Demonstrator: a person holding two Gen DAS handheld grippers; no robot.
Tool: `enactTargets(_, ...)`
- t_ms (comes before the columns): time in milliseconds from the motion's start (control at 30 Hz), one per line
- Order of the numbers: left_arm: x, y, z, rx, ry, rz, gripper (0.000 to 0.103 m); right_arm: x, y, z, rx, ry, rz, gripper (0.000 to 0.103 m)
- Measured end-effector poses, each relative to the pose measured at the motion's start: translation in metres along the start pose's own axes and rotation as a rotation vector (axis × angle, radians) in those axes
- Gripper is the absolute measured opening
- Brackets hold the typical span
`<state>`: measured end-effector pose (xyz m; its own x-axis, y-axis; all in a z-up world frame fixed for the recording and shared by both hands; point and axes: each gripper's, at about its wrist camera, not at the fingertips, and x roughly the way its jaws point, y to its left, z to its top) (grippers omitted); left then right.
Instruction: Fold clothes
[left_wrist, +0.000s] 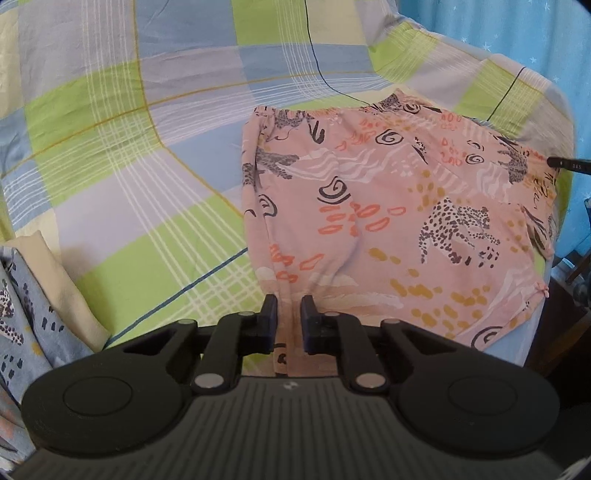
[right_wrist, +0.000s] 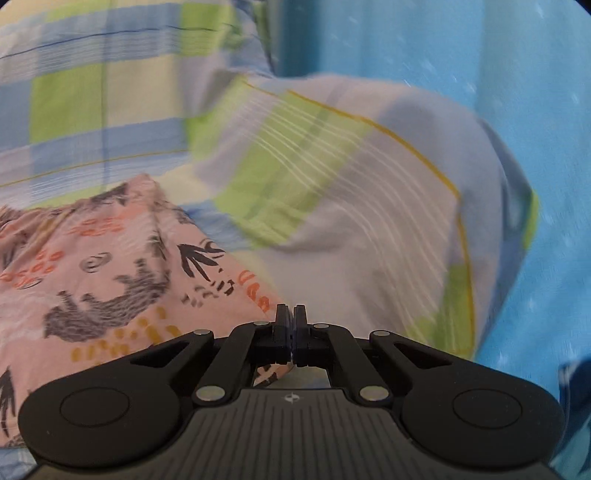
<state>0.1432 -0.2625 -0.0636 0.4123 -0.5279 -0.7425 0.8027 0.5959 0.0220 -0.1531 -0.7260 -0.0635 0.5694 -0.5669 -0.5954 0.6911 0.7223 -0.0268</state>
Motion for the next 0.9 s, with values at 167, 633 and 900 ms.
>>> enactTargets(167, -0.005, -0.002, 0.000, 0.053, 0.025, 0.035, 0.011, -0.016, 0.004, -0.006, -0.003, -0.007, -0.042, 0.023)
enactTargets(633, -0.109, 0.010, -0.011, 0.107, 0.000, 0.161, 0.027, -0.154, 0.171, -0.004, -0.185, -0.131, 0.417, 0.037)
enactTargets(900, -0.104, 0.051, -0.015, 0.142, -0.019, 0.147, 0.044, -0.164, 0.338, -0.058, -0.510, -0.070, 0.694, 0.045)
